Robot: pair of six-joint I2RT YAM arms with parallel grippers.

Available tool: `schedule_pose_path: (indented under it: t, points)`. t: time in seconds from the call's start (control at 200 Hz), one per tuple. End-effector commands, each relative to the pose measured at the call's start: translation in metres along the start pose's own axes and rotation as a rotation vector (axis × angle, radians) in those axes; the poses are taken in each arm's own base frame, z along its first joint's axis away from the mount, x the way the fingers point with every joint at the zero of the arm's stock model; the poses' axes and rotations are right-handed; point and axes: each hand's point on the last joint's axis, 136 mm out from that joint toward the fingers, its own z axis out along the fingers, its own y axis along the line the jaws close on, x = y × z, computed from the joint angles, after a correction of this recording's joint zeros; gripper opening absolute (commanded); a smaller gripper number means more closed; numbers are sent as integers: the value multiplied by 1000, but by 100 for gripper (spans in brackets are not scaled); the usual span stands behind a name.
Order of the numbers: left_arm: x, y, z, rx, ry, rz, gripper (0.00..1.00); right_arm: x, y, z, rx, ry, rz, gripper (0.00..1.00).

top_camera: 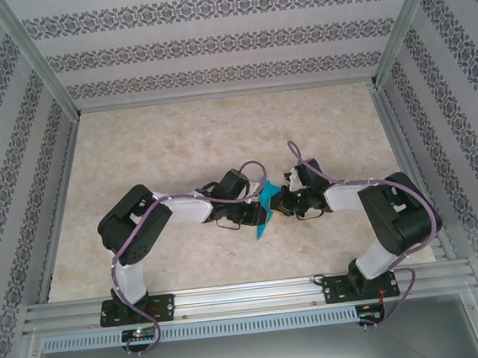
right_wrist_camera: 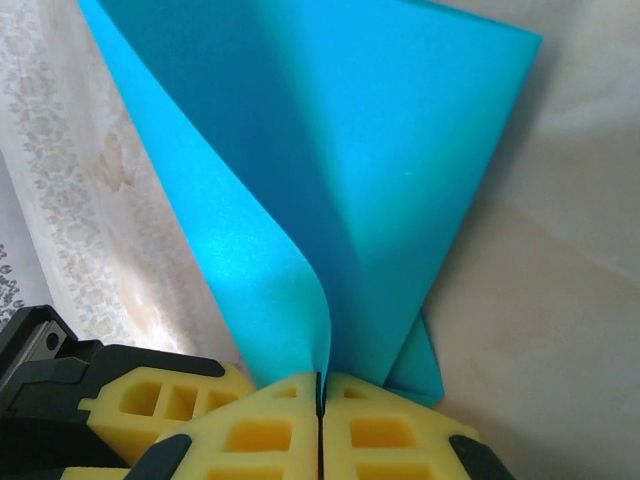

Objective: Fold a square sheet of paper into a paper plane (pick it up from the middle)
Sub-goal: Fold the wing for the fifth time at the center of the table.

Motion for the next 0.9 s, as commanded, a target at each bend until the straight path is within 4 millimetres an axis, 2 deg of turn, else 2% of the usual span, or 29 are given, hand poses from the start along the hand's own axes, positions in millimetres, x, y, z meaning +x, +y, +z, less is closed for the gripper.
schedule_pose_path:
  t: [0.0, 0.185, 0.365, 0.45, 0.724, 0.899]
  points:
    - [5, -1, -9, -46, 24, 12, 22, -5, -1, 0, 10, -4, -19, 5]
    - [-2, -11, -25, -57, -5, 33, 31, -5, -1, 0, 13, -6, -26, 1]
    - [6, -8, -39, -137, -30, 44, 34, -3, -5, 1, 21, -1, -32, 0]
    - [15, -11, -38, -169, -28, 65, 34, -2, -7, 1, 26, -1, -31, 0]
    - [31, -3, -39, -371, -23, 141, 34, -1, -12, 4, 37, 7, -24, 0]
    - [38, -3, -31, -381, -3, 147, 34, -2, -12, 4, 37, 6, -24, 0]
